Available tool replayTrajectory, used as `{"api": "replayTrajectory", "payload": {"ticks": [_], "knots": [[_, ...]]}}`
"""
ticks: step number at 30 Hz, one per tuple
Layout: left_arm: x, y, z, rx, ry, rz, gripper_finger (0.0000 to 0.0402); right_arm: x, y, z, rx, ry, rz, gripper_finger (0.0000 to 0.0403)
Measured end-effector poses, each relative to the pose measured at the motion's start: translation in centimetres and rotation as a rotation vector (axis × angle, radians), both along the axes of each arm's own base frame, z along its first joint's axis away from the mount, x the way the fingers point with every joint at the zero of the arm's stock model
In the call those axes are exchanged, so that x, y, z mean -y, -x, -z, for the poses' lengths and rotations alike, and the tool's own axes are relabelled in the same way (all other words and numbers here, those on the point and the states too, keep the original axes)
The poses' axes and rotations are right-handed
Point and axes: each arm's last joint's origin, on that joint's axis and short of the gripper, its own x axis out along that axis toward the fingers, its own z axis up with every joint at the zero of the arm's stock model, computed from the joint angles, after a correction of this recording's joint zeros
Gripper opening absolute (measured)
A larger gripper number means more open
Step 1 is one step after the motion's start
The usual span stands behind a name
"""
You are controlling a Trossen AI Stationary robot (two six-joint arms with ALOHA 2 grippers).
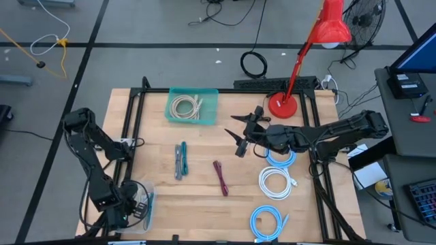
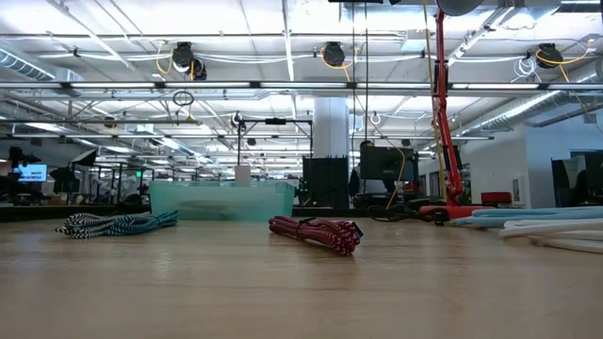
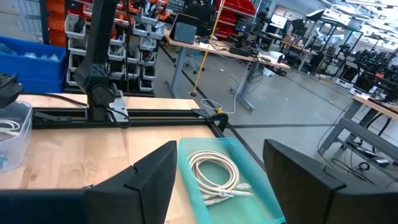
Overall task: Pick & Place USB Port
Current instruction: Put the brown charger cable into the transparent bin
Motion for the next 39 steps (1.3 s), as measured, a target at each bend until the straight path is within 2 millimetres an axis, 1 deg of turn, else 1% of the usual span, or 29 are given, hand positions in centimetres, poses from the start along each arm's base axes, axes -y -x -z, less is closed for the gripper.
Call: {"api": "replayTrajectory", "payload": {"ticks": [5,9,10,16,20,24,36,39], "knots": [[-0.01,0.08,0.02,-0.025,0.003,0.001,0.0027,0.01,0.0,0.0,0.0,0.0,0.001,0.0227],[0.0,0.06,-0.02,-0.015,0.003,0.002,0.0055,0.01,0.0,0.0,0.0,0.0,0.001,0.0226],[0.0,0.06,-0.02,-0.015,0.003,0.004,0.0057,0.01,0.0,0.0,0.0,0.0,0.001,0.0226],[0.0,0.06,-0.02,-0.017,0.004,0.004,0.0057,0.01,0.0,-0.01,0.001,0.0,0.001,0.0226],[0.02,-0.03,0.0,-0.032,0.015,0.007,0.004,0.01,0.0,-0.01,0.001,-0.001,0.001,0.0226],[-0.01,-0.29,-0.03,-0.02,0.021,0.006,0.0058,0.01,0.0,-0.01,0.002,-0.002,0.001,0.0226],[0.01,-0.32,-0.03,-0.019,0.024,0.007,0.0058,0.01,0.0,0.0,0.002,-0.003,0.001,0.0226],[-0.04,-0.32,-0.09,-0.02,0.028,0.005,0.0049,0.01,0.0,-0.02,0.003,-0.003,0.001,0.0226]]}}
